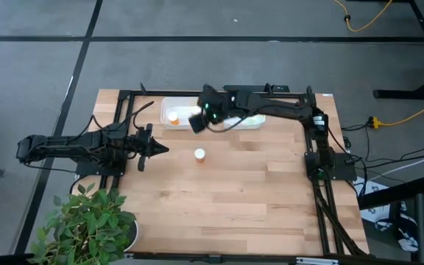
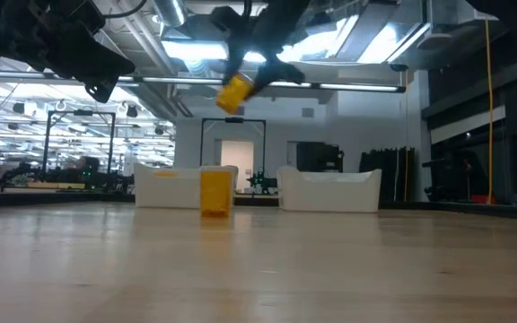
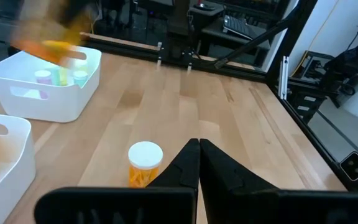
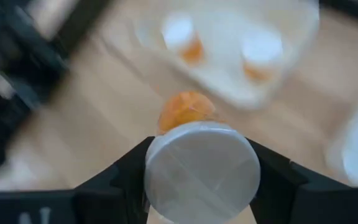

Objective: Pick and place medicine bottles into bin by pill shape (circle, oval)
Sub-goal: Put the orange pill bottle into the left white bin

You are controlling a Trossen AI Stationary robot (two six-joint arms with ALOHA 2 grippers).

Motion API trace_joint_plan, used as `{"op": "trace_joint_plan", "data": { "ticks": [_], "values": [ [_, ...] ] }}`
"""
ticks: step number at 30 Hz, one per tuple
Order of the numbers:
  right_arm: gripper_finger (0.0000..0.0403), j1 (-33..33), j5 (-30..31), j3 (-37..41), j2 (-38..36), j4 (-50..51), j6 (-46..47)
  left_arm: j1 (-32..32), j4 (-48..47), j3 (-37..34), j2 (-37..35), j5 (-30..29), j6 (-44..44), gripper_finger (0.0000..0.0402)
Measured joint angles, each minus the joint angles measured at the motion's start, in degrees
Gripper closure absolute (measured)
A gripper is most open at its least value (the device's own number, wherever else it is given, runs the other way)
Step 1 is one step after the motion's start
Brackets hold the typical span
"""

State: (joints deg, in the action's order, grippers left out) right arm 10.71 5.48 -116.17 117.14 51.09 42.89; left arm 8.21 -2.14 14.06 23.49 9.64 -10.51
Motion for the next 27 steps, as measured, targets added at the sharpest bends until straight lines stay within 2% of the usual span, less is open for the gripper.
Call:
{"op": "trace_joint_plan", "data": {
  "ticks": [6,12,21,27],
  "values": [
    [0.0196,3.7,-1.4,-0.2,0.5,-15.8,-1.5,0.0,0.0,0.0,0.0,0.0,0.1,0.0401],
    [0.0195,6.1,-5.0,-0.2,4.1,-25.3,-1.2,0.0,-0.8,0.0,0.1,0.0,0.1,0.0401],
    [0.0193,7.1,-11.7,-0.2,10.5,-34.3,2.0,0.0,-2.8,0.0,0.1,0.1,0.1,0.0401],
    [0.0193,7.4,-12.3,-0.2,11.9,-30.4,1.3,0.0,-2.8,0.0,0.1,0.1,0.1,0.0401]
  ]
}}
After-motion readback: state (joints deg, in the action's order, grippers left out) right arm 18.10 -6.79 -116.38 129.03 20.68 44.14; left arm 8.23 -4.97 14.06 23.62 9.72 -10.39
